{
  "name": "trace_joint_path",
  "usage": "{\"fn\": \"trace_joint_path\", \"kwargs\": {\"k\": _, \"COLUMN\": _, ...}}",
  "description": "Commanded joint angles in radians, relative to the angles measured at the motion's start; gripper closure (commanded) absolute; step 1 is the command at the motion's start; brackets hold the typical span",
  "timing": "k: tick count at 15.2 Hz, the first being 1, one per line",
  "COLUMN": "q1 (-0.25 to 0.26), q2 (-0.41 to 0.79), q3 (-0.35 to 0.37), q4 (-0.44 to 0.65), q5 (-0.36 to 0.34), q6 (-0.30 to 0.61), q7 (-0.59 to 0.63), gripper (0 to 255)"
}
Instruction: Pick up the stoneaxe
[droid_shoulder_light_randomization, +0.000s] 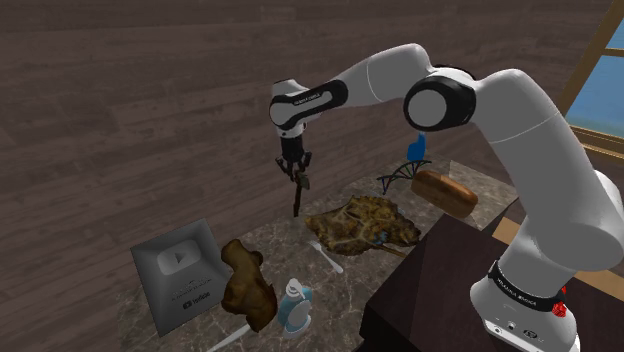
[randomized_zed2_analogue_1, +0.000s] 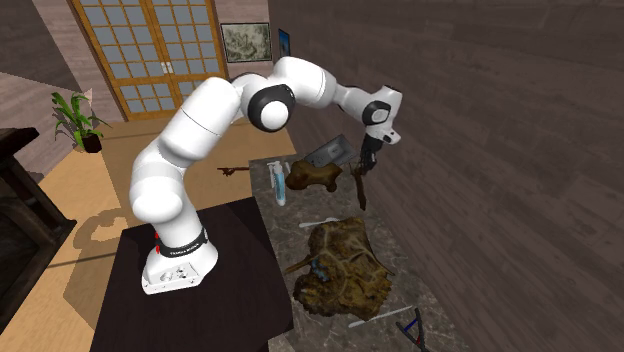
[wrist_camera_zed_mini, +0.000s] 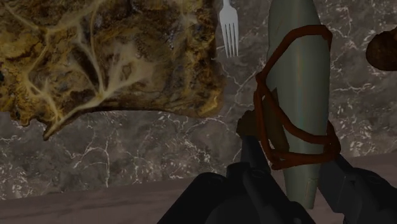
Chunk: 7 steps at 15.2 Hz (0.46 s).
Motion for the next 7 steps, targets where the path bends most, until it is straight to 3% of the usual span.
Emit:
{"fn": "trace_joint_path", "kwargs": {"k": 1, "q1": 0.000, "q2": -0.009, "q3": 0.000, "q4": 0.009, "q5": 0.000, "q6": -0.019, "q7": 0.001, "gripper": 255}}
{"fn": "trace_joint_path", "kwargs": {"k": 7, "q1": -0.001, "q2": -0.030, "q3": 0.001, "q4": 0.031, "q5": 0.000, "q6": -0.060, "q7": 0.002, "gripper": 255}}
